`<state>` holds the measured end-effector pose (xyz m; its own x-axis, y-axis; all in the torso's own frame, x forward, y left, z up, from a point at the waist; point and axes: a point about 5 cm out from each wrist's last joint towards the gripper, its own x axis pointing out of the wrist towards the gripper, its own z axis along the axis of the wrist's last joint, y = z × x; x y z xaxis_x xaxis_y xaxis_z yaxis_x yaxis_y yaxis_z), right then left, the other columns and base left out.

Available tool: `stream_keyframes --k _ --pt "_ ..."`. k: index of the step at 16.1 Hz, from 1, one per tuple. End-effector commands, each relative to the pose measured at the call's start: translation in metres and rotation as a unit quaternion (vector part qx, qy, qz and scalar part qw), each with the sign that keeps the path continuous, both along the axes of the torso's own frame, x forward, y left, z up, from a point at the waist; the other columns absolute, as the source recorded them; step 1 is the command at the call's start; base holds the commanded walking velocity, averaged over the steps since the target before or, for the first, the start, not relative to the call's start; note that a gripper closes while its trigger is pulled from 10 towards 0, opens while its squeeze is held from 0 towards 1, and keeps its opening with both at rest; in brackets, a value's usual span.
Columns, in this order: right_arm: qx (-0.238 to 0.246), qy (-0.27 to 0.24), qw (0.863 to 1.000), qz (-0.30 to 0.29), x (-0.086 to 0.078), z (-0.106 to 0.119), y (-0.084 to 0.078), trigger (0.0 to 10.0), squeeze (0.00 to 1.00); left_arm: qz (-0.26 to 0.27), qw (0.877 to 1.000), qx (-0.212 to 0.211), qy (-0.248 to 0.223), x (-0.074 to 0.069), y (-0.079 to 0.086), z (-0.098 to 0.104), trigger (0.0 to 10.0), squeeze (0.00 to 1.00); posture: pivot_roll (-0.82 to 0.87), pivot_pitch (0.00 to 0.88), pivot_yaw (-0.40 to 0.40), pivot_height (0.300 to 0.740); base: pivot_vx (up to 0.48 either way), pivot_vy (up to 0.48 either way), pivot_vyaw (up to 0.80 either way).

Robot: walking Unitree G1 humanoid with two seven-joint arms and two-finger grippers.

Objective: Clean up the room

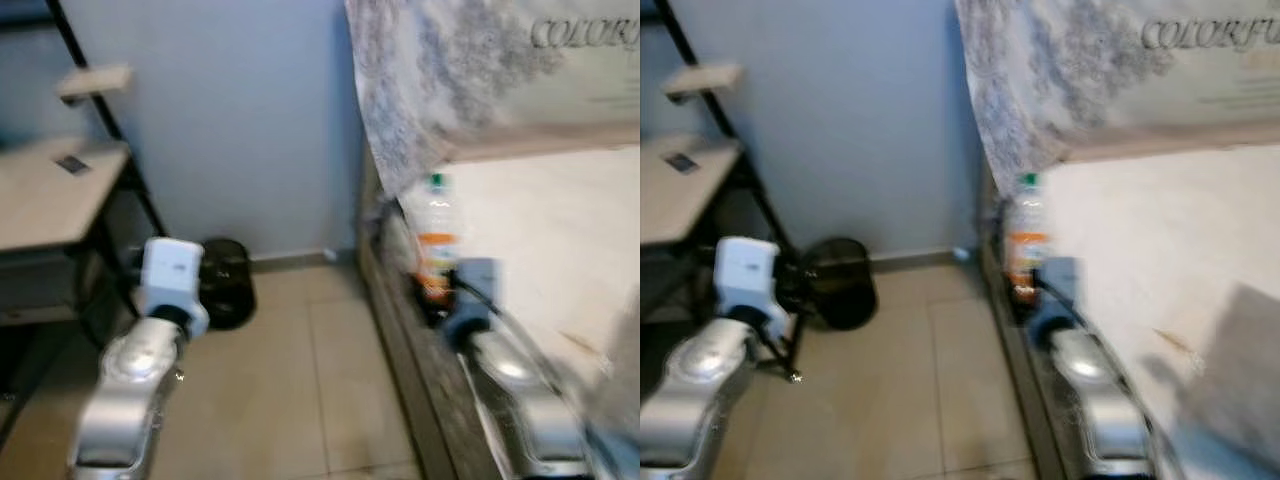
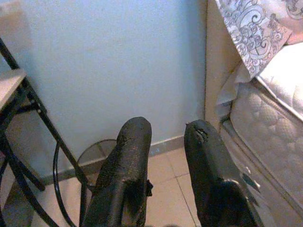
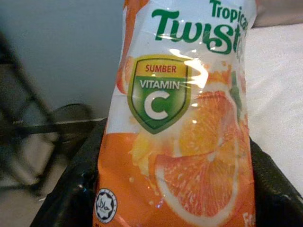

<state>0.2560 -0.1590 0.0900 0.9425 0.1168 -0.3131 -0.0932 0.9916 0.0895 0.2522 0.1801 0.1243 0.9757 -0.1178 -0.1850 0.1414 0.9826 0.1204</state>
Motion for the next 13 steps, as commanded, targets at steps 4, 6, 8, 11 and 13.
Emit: stream_keyframes --k 4,6,8,11,13 --pt "-0.004 -0.023 1.000 0.002 0.0063 0.0074 0.0103 10.0 0.00 0.009 1.000 0.009 -0.002 0.0010 0.0080 0.0026 10.0 0.00 0.04 0.000 0.051 0.740 0.416 0.000 0.00" --pt "-0.009 -0.025 1.000 -0.001 0.0074 0.0077 0.0099 10.0 0.00 0.009 1.000 0.010 -0.003 0.0018 0.0073 0.0029 10.0 0.00 0.05 0.000 0.050 0.740 0.418 0.000 0.00" --pt "-0.009 -0.025 1.000 -0.002 0.0078 0.0077 0.0098 10.0 0.00 0.008 1.000 0.011 -0.003 0.0024 0.0071 0.0029 10.0 0.00 0.05 0.000 0.050 0.740 0.416 0.000 0.00" --pt "-0.015 -0.018 1.000 -0.007 0.0090 0.0056 0.0068 10.0 0.00 0.004 1.000 0.018 -0.003 0.0043 0.0071 0.0035 10.0 0.00 0.05 0.000 0.053 0.740 0.416 0.000 0.00" --pt "-0.024 -0.019 1.000 -0.005 0.0102 0.0060 0.0059 10.0 0.00 0.002 1.000 0.021 -0.004 0.0053 0.0073 0.0042 10.0 0.00 0.05 0.000 0.054 0.740 0.414 0.000 0.00"
